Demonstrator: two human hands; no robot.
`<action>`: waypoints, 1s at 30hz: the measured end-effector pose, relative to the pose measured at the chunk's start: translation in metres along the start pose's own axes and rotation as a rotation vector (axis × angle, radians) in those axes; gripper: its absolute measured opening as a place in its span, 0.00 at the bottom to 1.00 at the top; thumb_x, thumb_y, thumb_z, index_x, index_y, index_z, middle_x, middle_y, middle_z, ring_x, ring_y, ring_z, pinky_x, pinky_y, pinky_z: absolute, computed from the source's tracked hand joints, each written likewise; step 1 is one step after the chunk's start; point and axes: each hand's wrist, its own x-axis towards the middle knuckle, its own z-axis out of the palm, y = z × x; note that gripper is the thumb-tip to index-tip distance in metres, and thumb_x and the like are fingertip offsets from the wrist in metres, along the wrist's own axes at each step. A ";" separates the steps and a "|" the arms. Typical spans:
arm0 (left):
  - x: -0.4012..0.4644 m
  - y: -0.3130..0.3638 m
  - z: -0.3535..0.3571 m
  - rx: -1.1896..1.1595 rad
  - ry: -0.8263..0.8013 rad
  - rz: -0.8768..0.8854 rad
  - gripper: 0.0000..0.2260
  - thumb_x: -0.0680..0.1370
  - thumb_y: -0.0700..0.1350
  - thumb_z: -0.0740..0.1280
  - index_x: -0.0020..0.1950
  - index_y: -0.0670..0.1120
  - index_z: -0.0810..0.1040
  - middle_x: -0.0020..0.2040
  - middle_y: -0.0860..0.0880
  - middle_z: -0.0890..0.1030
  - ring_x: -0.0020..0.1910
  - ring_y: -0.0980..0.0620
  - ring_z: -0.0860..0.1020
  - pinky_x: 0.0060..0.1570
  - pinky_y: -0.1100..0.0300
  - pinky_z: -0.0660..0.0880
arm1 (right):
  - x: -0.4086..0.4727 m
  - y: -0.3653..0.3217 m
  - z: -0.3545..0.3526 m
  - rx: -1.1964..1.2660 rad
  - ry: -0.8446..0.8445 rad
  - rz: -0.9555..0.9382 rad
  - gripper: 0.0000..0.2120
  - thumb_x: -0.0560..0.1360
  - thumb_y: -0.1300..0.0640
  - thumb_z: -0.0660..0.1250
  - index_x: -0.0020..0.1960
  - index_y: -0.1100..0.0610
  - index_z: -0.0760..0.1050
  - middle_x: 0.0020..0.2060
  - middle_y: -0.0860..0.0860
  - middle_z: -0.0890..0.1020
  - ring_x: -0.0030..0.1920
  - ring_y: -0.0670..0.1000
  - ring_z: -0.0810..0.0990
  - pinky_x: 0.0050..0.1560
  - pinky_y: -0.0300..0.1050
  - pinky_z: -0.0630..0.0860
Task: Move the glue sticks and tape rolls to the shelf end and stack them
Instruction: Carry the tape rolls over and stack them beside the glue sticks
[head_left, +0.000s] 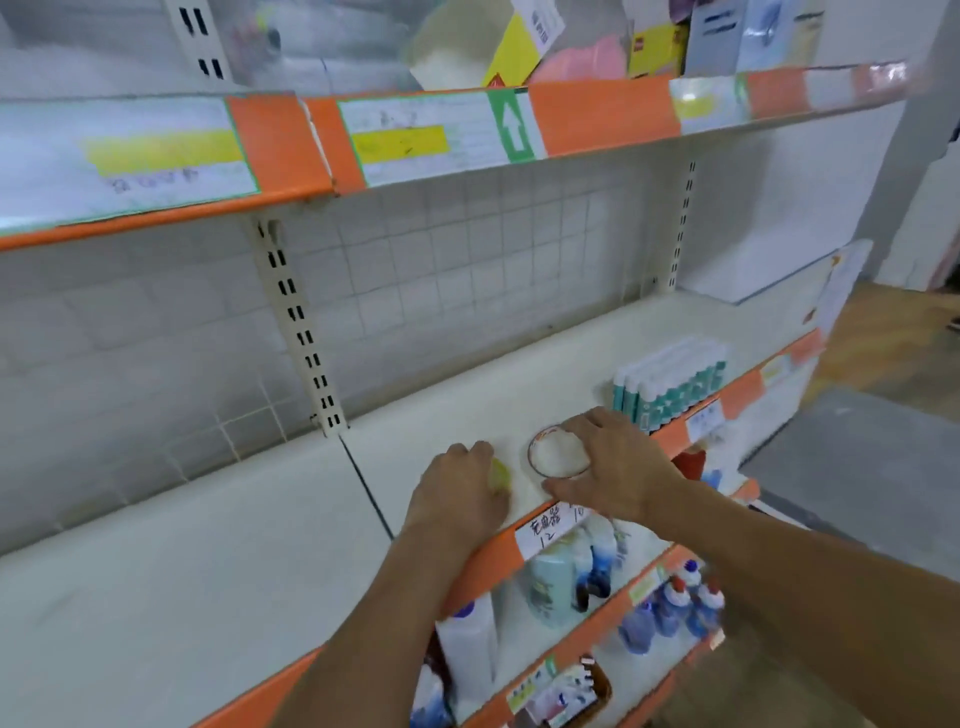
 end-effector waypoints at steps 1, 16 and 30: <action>0.002 0.007 0.003 -0.001 0.011 -0.026 0.17 0.75 0.50 0.65 0.62 0.47 0.73 0.55 0.44 0.77 0.56 0.43 0.76 0.53 0.52 0.75 | 0.004 0.008 -0.002 0.013 -0.010 -0.016 0.36 0.70 0.37 0.70 0.73 0.53 0.67 0.64 0.52 0.72 0.66 0.54 0.69 0.67 0.47 0.68; 0.011 0.042 0.008 -0.179 -0.007 -0.264 0.26 0.74 0.51 0.73 0.69 0.49 0.72 0.61 0.47 0.78 0.59 0.47 0.76 0.57 0.57 0.72 | 0.031 0.045 -0.001 0.207 -0.124 -0.027 0.36 0.70 0.42 0.74 0.71 0.56 0.65 0.61 0.53 0.71 0.63 0.54 0.69 0.61 0.50 0.71; 0.003 0.042 0.010 -0.186 0.024 -0.277 0.27 0.73 0.53 0.73 0.69 0.48 0.71 0.63 0.49 0.78 0.61 0.49 0.75 0.58 0.60 0.71 | 0.035 0.040 -0.001 0.197 -0.184 0.039 0.39 0.68 0.43 0.74 0.70 0.60 0.64 0.59 0.56 0.72 0.59 0.55 0.72 0.56 0.48 0.73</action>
